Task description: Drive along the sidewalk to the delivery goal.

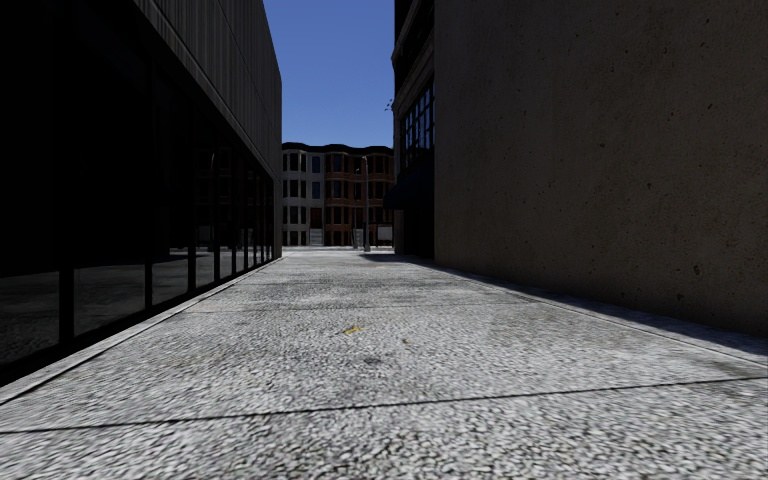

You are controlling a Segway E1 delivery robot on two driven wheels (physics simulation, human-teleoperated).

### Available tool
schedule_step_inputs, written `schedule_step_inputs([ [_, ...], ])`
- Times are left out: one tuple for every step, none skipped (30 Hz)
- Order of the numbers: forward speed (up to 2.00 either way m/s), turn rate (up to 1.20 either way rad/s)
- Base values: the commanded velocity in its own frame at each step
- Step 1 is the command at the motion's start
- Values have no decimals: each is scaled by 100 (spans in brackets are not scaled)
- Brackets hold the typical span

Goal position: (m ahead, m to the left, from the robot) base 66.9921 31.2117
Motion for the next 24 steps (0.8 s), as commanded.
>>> schedule_step_inputs([
  [0,0],
  [0,0],
  [0,0],
  [0,0],
  [0,0],
  [0,0],
  [0,0],
  [0,0],
  [0,0],
  [0,0],
  [0,0],
  [0,0],
  [0,0],
  [0,0],
  [0,0],
  [0,0],
  [0,0],
  [0,0],
  [0,0],
  [0,0],
  [0,0],
  [0,0],
  [0,0],
  [0,0],
])
